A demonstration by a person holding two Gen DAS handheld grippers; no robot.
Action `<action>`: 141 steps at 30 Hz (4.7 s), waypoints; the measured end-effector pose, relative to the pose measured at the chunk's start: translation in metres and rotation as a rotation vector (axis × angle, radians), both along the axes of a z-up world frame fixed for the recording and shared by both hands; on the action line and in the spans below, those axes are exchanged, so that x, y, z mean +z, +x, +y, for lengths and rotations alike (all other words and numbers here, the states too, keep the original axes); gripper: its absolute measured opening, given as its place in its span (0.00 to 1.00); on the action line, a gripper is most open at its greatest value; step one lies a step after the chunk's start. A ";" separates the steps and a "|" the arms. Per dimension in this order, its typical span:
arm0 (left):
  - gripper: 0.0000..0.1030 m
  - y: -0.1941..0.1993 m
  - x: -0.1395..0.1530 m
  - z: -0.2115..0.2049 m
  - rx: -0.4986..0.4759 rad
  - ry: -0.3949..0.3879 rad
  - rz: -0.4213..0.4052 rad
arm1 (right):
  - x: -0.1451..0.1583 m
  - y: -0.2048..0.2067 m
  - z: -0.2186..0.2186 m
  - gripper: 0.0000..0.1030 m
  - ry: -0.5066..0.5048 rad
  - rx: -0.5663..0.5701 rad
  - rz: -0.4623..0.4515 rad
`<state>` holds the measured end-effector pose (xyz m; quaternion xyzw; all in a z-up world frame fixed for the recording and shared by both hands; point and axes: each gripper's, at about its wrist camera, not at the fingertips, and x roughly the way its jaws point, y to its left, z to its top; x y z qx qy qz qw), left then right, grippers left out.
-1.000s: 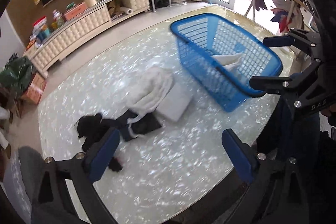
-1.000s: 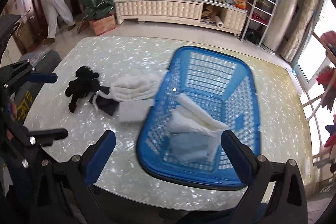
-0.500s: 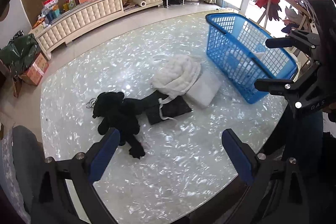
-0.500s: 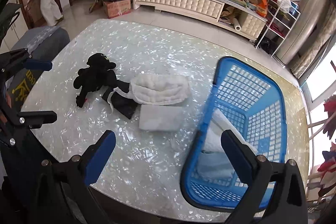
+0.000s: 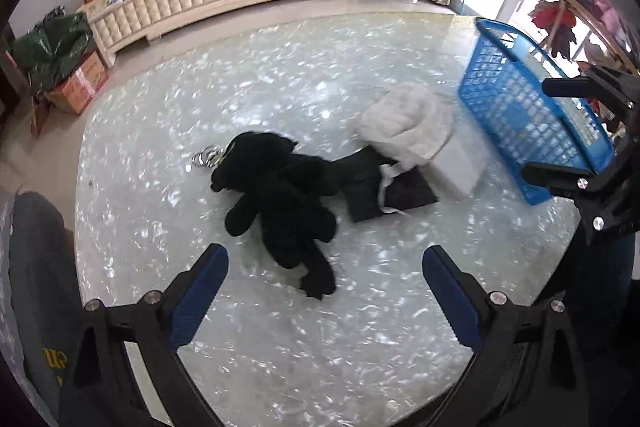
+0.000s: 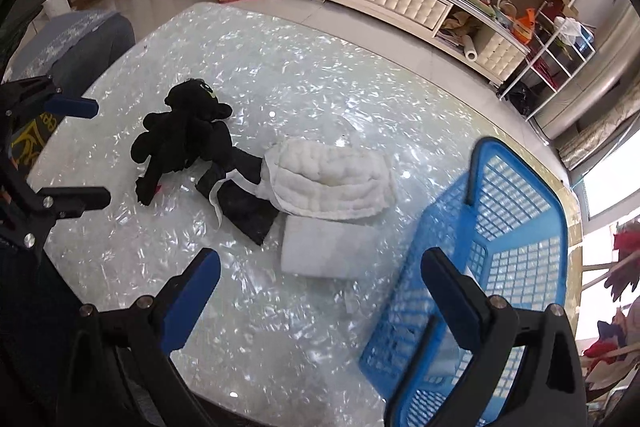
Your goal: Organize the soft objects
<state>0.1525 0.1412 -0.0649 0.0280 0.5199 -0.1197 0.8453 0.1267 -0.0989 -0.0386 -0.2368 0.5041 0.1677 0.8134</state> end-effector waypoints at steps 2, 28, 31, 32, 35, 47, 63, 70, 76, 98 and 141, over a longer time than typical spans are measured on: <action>0.94 0.006 -0.007 0.006 0.018 0.006 0.014 | -0.006 0.006 0.007 0.98 -0.014 0.005 0.007; 0.94 0.055 -0.075 0.023 0.132 -0.028 0.121 | -0.096 0.080 0.042 0.97 -0.141 -0.018 0.137; 0.92 0.056 -0.082 0.016 0.111 0.019 0.120 | -0.106 0.085 0.045 0.87 -0.154 -0.024 0.146; 0.88 0.057 -0.086 0.015 0.106 0.026 0.130 | -0.108 0.086 0.045 0.81 -0.151 -0.029 0.156; 0.82 0.061 -0.091 0.014 0.104 0.009 0.150 | -0.108 0.088 0.044 0.70 -0.117 -0.030 0.179; 0.40 0.064 -0.096 0.010 0.091 0.022 0.125 | -0.095 0.077 0.045 0.17 -0.037 0.017 0.161; 0.34 0.041 -0.050 0.009 0.138 -0.041 0.026 | -0.056 0.063 0.027 0.05 0.016 0.044 0.016; 0.34 0.024 -0.029 0.008 0.162 -0.050 0.004 | -0.027 0.044 0.021 0.05 0.057 0.069 -0.017; 0.34 0.003 -0.012 0.001 0.162 -0.040 -0.004 | 0.007 0.027 0.011 0.05 0.125 0.068 -0.078; 0.01 -0.034 0.063 -0.057 0.075 -0.025 -0.132 | 0.053 0.002 -0.034 0.05 0.188 0.014 -0.191; 0.01 -0.006 0.041 -0.136 -0.112 -0.095 -0.047 | -0.041 0.066 -0.134 0.05 -0.027 -0.372 -0.024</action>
